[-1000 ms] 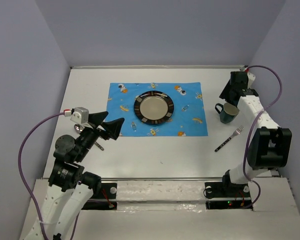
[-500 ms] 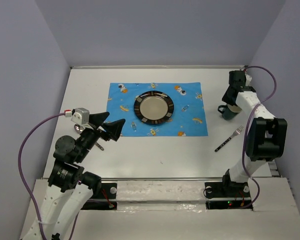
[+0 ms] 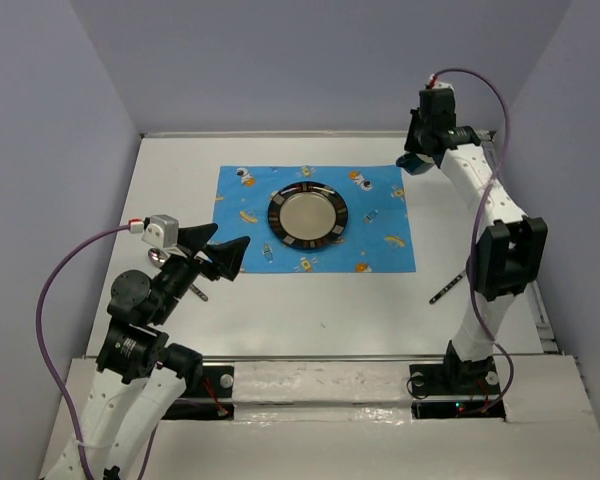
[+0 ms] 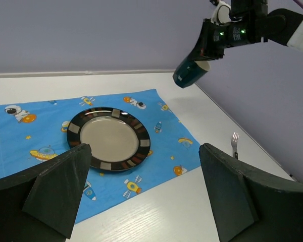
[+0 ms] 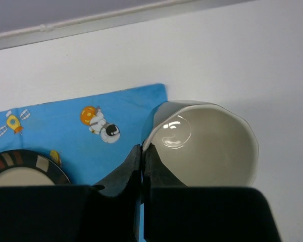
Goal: Set the dinner table for one person
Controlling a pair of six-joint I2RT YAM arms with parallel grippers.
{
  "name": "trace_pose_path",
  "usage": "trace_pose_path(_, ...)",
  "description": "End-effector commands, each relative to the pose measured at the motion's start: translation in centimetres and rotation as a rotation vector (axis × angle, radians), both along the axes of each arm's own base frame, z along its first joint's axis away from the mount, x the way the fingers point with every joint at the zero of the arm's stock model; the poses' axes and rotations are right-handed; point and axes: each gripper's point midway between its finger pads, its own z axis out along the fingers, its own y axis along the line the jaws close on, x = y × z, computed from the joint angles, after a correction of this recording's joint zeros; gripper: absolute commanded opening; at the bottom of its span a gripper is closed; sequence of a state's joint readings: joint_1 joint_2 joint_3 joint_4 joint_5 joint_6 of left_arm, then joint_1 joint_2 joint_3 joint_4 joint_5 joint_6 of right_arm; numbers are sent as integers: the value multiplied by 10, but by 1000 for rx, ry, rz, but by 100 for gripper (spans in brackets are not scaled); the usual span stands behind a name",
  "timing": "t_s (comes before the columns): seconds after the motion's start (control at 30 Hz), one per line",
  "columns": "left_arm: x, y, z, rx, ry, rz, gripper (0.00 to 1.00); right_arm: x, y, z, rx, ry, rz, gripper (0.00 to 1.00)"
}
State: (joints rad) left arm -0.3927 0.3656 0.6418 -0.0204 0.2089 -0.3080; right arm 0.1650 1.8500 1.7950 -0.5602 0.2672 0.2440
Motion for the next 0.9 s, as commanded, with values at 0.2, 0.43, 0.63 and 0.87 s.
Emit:
trace_pose_path(0.2,8,2,10,4,-28,19,99,60,60,-1,-101,2,203,0)
trace_pose_path(0.43,8,1,10,6,-26,19,99,66,70,-30,-112,58,238,0)
trace_pose_path(0.63,9,2,9,6,-26,24,99,68,68,-54,-131,102,236,0)
trace_pose_path(0.87,10,3,9,7,-24,27,99,72,68,-51,-128,86,228,0)
